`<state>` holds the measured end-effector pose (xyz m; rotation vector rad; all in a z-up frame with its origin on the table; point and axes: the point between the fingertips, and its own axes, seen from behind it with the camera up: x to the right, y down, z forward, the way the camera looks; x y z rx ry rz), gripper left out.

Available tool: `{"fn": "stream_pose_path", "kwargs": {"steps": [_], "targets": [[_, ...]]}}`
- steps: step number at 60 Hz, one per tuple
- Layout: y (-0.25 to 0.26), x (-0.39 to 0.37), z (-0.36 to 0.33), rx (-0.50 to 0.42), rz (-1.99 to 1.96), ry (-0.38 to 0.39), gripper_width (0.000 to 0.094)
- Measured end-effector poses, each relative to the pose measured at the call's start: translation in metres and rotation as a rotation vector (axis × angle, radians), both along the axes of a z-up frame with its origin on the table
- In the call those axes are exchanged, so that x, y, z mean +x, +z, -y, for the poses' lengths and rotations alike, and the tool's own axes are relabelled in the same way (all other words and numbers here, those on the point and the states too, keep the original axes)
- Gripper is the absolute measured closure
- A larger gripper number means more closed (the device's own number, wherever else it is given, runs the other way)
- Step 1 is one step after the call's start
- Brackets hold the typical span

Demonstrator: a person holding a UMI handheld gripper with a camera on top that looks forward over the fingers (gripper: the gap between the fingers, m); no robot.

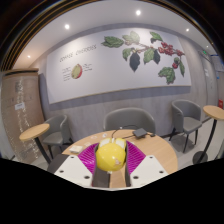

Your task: Arrange mouse

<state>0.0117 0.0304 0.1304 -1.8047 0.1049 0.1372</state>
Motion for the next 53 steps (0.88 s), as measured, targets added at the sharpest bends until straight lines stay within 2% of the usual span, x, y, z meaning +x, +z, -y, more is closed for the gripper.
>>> {"fn": "stream_pose_path", "kwargs": {"steps": [3,7,18,21,23,25,31,36,37,46,53], "targets": [[0.012,-0.058,0.002,0.011,-0.009,0.075,0.0548],[-0.013,-0.11,-0.014,-0.013,-0.003,0.138,0.0546],[-0.137,-0.161,-0.035,-0.241,0.09,0.112,0.0541],[-0.14,-0.175,-0.021,-0.297,0.096,0.105,0.0521],[-0.132,-0.175,-0.025,-0.253,0.092,0.092,0.0498],[-0.138,-0.17,-0.025,-0.269,0.106,0.081,0.0467],[-0.143,-0.172,-0.021,-0.321,0.136,0.172,0.0355],[-0.137,-0.171,-0.003,-0.353,0.12,0.262,0.0095],[-0.134,-0.171,0.002,-0.351,0.11,0.277,0.0067],[-0.103,-0.133,0.047,-0.316,0.044,0.338,0.0082],[-0.093,-0.074,0.071,-0.286,0.051,0.292,0.0076]]}}
